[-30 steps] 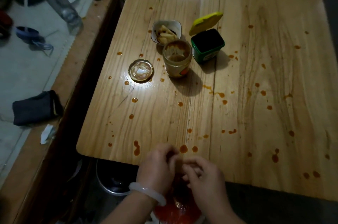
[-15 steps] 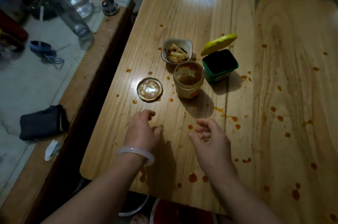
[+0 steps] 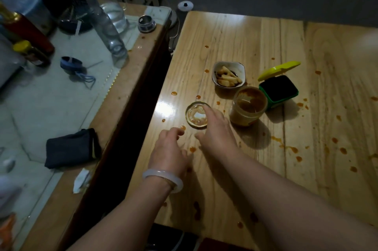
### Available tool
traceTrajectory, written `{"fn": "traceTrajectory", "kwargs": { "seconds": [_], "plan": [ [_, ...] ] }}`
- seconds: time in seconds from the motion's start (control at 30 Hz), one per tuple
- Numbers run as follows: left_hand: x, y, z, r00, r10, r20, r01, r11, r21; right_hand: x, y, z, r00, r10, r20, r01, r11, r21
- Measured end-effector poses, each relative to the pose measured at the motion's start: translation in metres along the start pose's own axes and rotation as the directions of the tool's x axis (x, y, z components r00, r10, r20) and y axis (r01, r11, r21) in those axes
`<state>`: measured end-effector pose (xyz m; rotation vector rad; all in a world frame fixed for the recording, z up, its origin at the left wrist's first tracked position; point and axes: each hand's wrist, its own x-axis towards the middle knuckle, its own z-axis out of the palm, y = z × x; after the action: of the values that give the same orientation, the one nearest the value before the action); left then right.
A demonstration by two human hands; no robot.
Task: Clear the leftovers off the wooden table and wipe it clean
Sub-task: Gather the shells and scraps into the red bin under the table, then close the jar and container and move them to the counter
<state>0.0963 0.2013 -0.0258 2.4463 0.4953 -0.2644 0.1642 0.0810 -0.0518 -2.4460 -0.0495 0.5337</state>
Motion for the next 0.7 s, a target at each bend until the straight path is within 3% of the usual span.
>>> {"fn": "traceTrajectory", "kwargs": {
  "seconds": [0.2, 0.37, 0.47, 0.57, 0.7],
  "plan": [
    [0.010, -0.019, -0.037, 0.978, 0.200, 0.056, -0.202, 0.979, 0.038, 0.038, -0.020, 0.018, 0.991, 0.130, -0.021, -0.132, 0.980, -0.149],
    [0.016, -0.039, -0.044, 0.975, 0.216, 0.052, -0.219, 0.975, 0.042, 0.057, -0.032, 0.022, 0.992, 0.125, 0.000, -0.118, 0.937, -0.329],
    [0.016, -0.054, -0.044, 0.977, 0.207, 0.049, -0.209, 0.977, 0.032, 0.062, -0.037, 0.021, 0.994, 0.106, -0.005, -0.101, 0.931, -0.351],
    [0.015, -0.061, -0.041, 0.983, 0.176, 0.051, -0.177, 0.984, 0.029, 0.058, -0.044, 0.020, 0.998, 0.043, -0.044, -0.054, 0.954, -0.294],
    [0.013, -0.053, -0.032, 0.992, 0.117, 0.042, -0.118, 0.993, 0.022, 0.036, -0.063, 0.016, 0.999, -0.041, -0.030, 0.040, 0.999, -0.030]
  ]
}}
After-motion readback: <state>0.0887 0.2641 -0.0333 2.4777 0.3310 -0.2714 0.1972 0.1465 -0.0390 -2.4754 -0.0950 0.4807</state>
